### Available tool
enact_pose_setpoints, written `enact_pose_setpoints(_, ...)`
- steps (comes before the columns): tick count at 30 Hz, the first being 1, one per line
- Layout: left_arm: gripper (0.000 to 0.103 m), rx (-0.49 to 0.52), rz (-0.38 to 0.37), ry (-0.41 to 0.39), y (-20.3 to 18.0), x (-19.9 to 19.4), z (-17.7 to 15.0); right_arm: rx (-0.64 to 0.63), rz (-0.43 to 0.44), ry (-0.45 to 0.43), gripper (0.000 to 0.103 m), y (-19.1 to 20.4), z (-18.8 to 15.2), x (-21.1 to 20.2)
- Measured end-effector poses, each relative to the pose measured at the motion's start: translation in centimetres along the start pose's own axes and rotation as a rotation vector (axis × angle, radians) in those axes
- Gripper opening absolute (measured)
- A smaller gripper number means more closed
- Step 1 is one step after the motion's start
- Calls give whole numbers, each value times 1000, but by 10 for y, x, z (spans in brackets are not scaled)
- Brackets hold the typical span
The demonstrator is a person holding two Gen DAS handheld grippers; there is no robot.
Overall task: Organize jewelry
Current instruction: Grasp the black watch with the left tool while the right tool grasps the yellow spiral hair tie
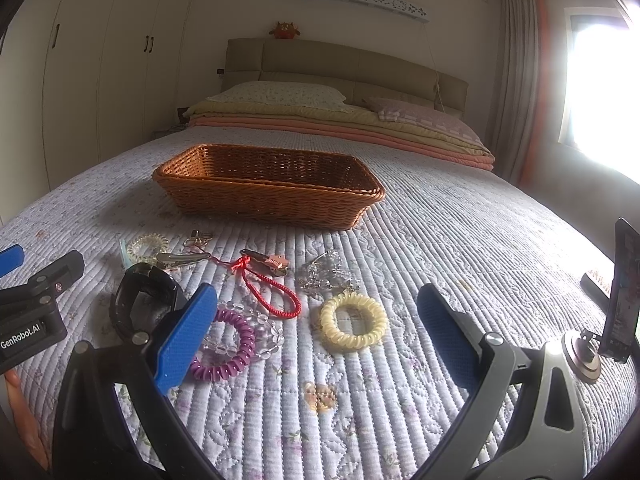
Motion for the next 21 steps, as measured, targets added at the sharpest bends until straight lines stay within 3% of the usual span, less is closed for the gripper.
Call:
enact_pose_setpoints(3,95,-18,2,21,3,3,1,-35,26,36,96,7,1,4)
enact_pose_setpoints(7,78,-77,-28,97,16,7,5,-46,70,45,96,9,1,4)
enact_pose_setpoints(11,77,-107,-69,166,27,6,8,-29,108,73,96,1,0,1)
enact_pose_setpoints(15,77,-59,-91,225,19,3,9,-7,159,128,94,-16,-7,-2)
enact_pose_setpoints(17,79,-15,-99,241,9,0,8,-7,166,156,84,-27,-12,-3)
enact_pose_setpoints(19,79,33,-96,247,-2,-2,8,-7,172,182,66,-38,-16,-3)
enact_pose_setpoints(21,78,70,-98,258,-12,-3,6,-8,182,205,58,-46,-20,-4)
Point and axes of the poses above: each gripper's, at about its wrist camera, not at the fingertips, and x roughly the way its jaws point, y to its left, z to its top, the point moved 3 cm from there along x, roughly the way its jaws point, and after that the axes turned 14 degrees about -x, right-handed, at the moved point
